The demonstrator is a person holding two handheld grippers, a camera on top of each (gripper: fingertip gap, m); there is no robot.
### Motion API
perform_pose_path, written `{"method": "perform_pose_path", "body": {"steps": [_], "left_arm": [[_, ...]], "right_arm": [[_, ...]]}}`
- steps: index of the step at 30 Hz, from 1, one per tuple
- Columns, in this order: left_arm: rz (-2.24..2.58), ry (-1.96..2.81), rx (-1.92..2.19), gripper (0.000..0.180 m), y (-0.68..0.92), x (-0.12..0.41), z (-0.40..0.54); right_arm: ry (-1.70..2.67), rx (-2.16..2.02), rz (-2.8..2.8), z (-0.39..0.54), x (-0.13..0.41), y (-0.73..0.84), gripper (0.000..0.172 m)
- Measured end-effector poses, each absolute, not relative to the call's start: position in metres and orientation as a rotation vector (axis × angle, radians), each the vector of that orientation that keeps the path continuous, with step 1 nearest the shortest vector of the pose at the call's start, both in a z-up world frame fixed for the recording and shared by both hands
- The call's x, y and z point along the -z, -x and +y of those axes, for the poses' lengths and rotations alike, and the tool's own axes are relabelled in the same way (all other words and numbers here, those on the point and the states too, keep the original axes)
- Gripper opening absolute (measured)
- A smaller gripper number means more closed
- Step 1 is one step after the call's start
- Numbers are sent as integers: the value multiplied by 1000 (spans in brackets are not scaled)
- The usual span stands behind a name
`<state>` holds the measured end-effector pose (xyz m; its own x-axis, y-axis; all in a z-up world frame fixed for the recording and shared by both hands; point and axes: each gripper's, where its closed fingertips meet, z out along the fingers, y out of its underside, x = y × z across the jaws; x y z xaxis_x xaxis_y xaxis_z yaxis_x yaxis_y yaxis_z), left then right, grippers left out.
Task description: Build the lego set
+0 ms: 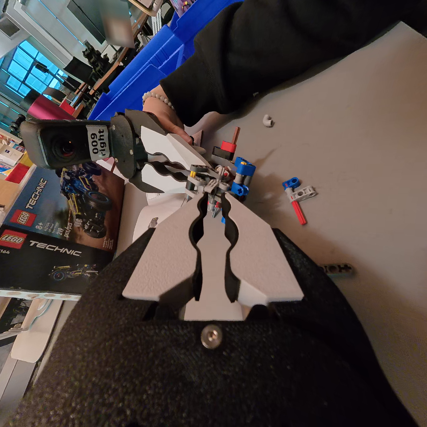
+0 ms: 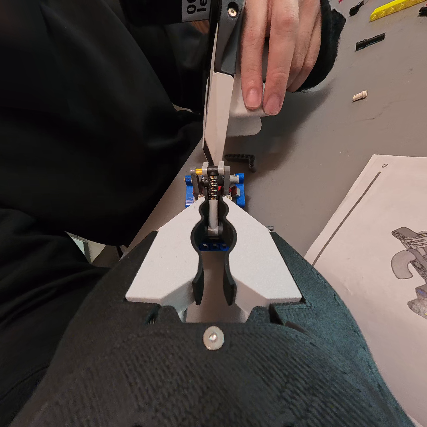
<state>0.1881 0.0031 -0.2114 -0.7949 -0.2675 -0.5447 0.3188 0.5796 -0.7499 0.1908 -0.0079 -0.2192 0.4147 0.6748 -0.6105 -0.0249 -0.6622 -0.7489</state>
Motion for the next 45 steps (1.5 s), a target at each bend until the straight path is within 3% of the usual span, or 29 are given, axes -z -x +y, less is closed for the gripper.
{"method": "perform_pose_path", "body": {"steps": [13,24,45], "left_arm": [[2012,162,1171,0,-218,190,39],[2005,309,593,0,-263,237,95],[2099,209,534,0,-259,263,84]], "right_arm": [[1954,-1076,-591,-11,205,-208,5],[1944,-890,-511,-5,205,-236,5],[2046,-695,-547,-1,234,-253,5]]}}
